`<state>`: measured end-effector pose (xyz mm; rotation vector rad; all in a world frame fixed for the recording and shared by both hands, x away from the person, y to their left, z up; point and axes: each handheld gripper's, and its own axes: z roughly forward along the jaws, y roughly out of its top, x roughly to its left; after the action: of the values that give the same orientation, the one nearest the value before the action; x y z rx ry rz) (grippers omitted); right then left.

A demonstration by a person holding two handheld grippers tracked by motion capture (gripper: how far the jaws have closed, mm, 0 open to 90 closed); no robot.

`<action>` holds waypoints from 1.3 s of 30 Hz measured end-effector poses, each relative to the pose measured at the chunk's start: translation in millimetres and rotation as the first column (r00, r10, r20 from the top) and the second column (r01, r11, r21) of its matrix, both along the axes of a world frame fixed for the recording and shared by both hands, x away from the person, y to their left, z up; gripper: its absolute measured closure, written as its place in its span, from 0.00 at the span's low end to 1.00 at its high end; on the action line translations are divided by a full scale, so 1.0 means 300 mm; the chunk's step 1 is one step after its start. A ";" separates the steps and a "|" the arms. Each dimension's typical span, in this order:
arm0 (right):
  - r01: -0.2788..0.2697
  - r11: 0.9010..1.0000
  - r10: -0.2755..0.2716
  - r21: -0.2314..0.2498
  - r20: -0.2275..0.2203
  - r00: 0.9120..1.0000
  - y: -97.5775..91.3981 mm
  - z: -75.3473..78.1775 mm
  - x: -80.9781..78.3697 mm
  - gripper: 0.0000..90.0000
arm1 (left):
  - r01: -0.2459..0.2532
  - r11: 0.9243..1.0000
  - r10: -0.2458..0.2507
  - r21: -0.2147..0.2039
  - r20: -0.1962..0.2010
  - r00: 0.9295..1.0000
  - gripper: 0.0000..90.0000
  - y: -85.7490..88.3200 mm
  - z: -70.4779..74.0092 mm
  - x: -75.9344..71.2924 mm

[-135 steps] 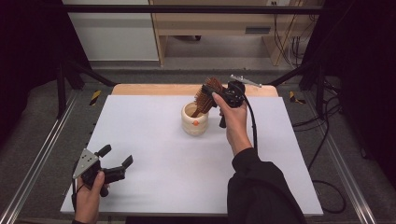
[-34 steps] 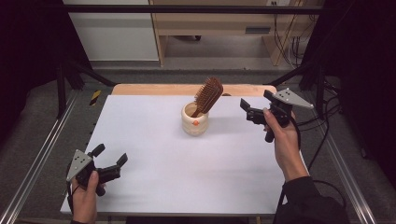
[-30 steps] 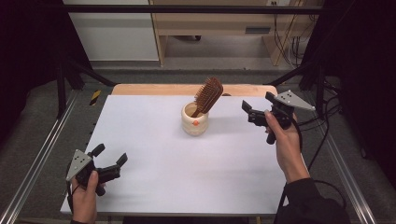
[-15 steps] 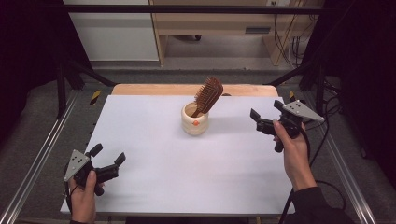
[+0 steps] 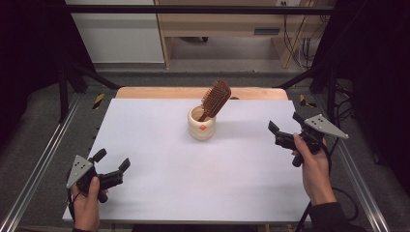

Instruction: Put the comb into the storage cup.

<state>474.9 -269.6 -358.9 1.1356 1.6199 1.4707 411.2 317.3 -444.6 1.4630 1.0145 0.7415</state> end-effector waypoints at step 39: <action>0.062 0.998 -0.062 -0.009 -0.025 0.998 -0.087 -0.192 -0.120 0.05 | -0.003 1.000 0.003 -0.002 0.009 1.000 0.02 0.005 0.001 -0.002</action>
<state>438.8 -295.8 -416.5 1.1931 1.5922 1.4141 410.5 318.7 -444.3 1.4554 1.0107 0.7490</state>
